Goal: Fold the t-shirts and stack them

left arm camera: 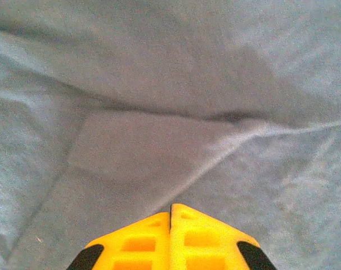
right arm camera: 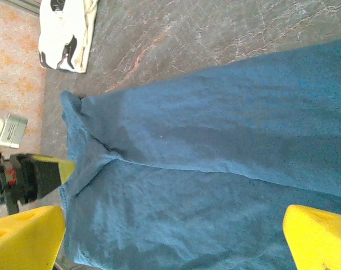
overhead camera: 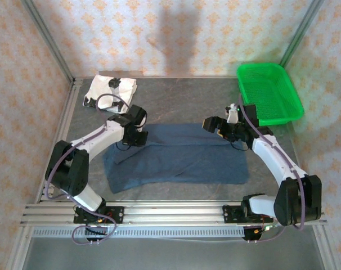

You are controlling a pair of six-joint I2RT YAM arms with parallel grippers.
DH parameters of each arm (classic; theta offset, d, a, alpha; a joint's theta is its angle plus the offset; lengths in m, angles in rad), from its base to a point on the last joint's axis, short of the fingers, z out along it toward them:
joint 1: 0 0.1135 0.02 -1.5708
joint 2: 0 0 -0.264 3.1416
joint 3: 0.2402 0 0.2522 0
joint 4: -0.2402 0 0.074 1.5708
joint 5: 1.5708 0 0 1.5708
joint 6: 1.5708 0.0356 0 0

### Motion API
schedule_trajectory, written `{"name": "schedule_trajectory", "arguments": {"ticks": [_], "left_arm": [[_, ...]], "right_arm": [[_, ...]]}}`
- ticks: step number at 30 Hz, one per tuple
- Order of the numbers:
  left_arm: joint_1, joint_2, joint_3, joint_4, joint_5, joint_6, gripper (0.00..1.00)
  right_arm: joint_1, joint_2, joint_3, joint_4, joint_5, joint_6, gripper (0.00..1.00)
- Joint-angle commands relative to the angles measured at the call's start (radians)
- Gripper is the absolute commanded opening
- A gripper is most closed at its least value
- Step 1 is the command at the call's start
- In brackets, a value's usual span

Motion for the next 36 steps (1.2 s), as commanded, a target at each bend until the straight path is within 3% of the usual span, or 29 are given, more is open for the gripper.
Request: {"name": "schedule_trajectory", "arguments": {"ticks": [1, 2, 5, 9, 22, 36], "left_arm": [[-0.012, -0.055, -0.059, 0.025, -0.084, -0.069, 0.02], [-0.013, -0.061, -0.065, 0.034, -0.107, -0.076, 0.03], [0.004, -0.036, -0.042, 0.033, -0.165, -0.068, 0.31], [0.066, 0.040, -0.008, 0.067, -0.156, -0.033, 0.41], [0.124, 0.246, 0.111, 0.148, -0.091, 0.049, 0.38], [0.115, 0.246, 0.067, 0.136, -0.021, 0.049, 0.16]], "right_arm": [[0.005, 0.015, 0.032, 0.049, 0.012, 0.015, 0.99], [0.005, 0.019, 0.030, 0.055, 0.005, 0.018, 0.99], [0.004, 0.027, 0.029, 0.059, -0.010, 0.020, 0.99], [0.005, 0.018, 0.023, 0.045, -0.017, 0.015, 0.99], [0.005, 0.011, 0.023, 0.016, -0.011, 0.012, 0.99], [0.005, 0.030, 0.025, 0.032, -0.012, 0.020, 0.99]]}}
